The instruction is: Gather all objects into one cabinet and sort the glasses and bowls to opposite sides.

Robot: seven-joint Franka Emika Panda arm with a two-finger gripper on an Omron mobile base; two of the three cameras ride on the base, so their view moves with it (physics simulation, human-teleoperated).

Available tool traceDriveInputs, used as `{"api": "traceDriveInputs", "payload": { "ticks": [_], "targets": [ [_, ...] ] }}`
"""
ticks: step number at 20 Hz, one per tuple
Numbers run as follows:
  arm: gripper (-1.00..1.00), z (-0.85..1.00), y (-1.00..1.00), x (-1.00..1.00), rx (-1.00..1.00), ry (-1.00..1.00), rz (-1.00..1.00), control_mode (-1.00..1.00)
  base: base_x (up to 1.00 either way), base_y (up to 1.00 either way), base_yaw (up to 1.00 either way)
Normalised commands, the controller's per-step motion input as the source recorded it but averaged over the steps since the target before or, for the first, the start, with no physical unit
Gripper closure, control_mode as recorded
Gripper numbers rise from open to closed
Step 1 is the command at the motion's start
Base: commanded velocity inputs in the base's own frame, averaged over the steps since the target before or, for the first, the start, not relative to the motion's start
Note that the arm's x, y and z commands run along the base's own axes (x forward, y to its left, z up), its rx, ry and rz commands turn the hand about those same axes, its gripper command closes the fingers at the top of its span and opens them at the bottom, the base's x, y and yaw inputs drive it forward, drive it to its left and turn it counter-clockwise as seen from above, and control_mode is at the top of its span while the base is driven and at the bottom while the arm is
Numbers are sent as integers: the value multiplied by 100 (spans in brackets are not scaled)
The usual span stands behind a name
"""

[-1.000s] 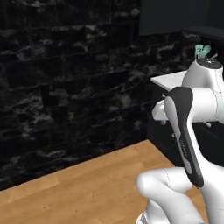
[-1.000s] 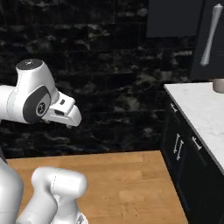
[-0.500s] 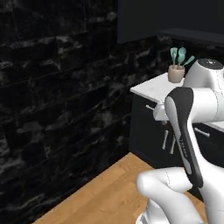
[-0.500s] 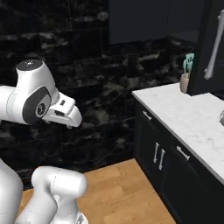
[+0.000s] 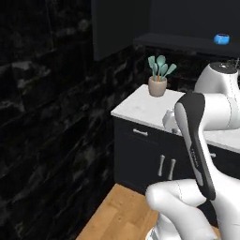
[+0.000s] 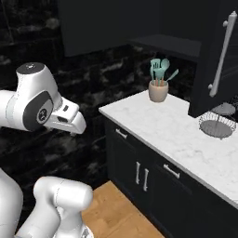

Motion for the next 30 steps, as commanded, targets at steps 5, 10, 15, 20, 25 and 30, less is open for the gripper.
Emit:
{"api": "traceDriveInputs", "payload": {
  "ticks": [5, 10, 15, 20, 25, 30],
  "targets": [
    [-100, 0, 0, 0, 0, 0, 0, 100, 80, 0, -57],
    [-100, 0, 0, 0, 0, 0, 0, 100, 78, 0, -51],
    [-100, 0, 0, 0, 0, 0, 0, 100, 57, -1, -43],
    [-100, 0, 0, 0, 0, 0, 0, 100, 56, 0, -35],
    [-100, 0, 0, 0, 0, 0, 0, 100, 25, 1, -22],
    [-100, 0, 0, 0, 0, 0, 0, 100, 12, 13, -6]
  ]
}}
